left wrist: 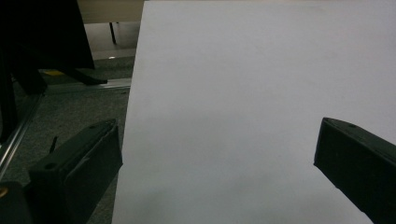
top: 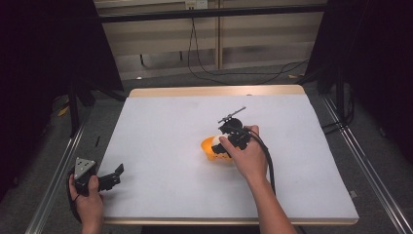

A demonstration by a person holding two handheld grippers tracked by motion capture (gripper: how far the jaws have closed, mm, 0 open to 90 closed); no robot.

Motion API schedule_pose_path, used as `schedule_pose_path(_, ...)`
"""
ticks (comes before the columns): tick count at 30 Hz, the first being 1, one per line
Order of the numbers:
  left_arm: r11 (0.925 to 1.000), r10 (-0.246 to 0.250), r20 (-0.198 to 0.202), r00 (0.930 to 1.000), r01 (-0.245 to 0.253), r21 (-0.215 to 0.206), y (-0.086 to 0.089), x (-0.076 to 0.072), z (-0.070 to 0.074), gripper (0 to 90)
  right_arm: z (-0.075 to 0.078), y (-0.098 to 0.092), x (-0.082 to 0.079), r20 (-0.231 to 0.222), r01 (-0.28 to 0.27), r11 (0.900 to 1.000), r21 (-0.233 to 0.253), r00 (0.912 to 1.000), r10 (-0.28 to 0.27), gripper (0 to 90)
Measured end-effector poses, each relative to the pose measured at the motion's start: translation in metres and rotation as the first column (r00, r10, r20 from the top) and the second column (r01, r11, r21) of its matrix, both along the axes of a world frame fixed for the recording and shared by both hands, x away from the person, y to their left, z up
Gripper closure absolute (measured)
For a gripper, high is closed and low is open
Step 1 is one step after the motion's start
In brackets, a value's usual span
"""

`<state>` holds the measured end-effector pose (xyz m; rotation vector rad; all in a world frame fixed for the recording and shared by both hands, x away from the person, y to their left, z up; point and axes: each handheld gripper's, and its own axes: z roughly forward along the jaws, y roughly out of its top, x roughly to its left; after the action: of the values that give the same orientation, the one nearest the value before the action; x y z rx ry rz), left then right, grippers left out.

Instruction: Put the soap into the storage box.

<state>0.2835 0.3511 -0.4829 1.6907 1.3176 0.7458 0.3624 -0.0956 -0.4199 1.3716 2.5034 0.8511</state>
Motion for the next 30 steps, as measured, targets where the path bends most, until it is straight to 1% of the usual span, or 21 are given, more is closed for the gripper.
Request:
schedule_pose_path(3,1.0000,0.000,0.000,1.0000,0.000,-0.004,0.000,0.000,0.000,0.8,-0.001,0.001,0.000,0.001,0.006,1.000,0.000,1.0000,-0.006,25.0)
schedule_pose_path(5,1.0000,-0.001,0.000,1.0000,0.001,-0.001,0.000,0.000,0.000,0.8,0.001,-0.001,0.000,0.011,0.020,0.999,0.024,0.9997,-0.021,27.6)
schedule_pose_path(7,1.0000,0.000,0.000,1.0000,0.000,-0.003,0.000,0.000,0.000,0.8,0.004,-0.003,-0.001,0.016,0.023,0.999,0.029,0.9996,-0.024,30.0)
schedule_pose_path(9,1.0000,0.000,0.000,1.0000,0.000,-0.003,0.000,0.000,0.000,0.8,0.004,-0.003,-0.001,0.015,0.020,1.000,0.023,0.9997,-0.021,30.4)
schedule_pose_path(11,1.0000,0.000,0.000,1.0000,0.000,-0.001,0.000,0.000,0.000,0.8,0.005,-0.004,-0.002,0.013,0.029,0.999,0.025,0.9995,-0.030,30.4)
schedule_pose_path(13,1.0000,-0.001,0.000,1.0000,0.001,-0.001,0.000,0.000,0.000,0.8,0.006,-0.006,-0.003,0.022,0.030,0.999,0.019,0.9993,-0.030,30.6)
schedule_pose_path(15,1.0000,0.001,-0.001,1.0000,-0.001,-0.003,0.000,0.000,0.000,0.9,0.007,-0.008,-0.003,0.024,0.035,0.999,0.034,0.9991,-0.035,30.2)
schedule_pose_path(17,1.0000,0.000,0.000,1.0000,0.000,-0.003,0.000,0.000,0.000,0.8,0.009,-0.011,-0.004,0.027,0.038,0.999,0.039,0.9989,-0.039,29.8)
schedule_pose_path(21,1.0000,0.000,0.001,1.0000,0.000,-0.003,0.000,0.000,0.000,0.8,0.014,-0.020,-0.007,0.046,0.055,0.997,0.049,0.9973,-0.057,27.8)
schedule_pose_path(23,1.0000,0.001,0.002,1.0000,-0.001,-0.002,0.000,0.000,0.000,0.9,0.016,-0.026,-0.008,0.047,0.062,0.996,0.060,0.9967,-0.065,26.8)
schedule_pose_path(27,1.0000,0.001,0.002,1.0000,-0.001,0.000,0.000,0.000,0.000,0.9,0.016,-0.040,-0.013,0.059,0.080,0.994,0.078,0.9946,-0.085,20.6)
schedule_pose_path(30,1.0000,0.003,0.003,1.0000,-0.003,0.002,0.000,-0.001,0.000,0.9,0.015,-0.050,-0.016,0.068,0.094,0.992,0.086,0.9927,-0.100,14.1)
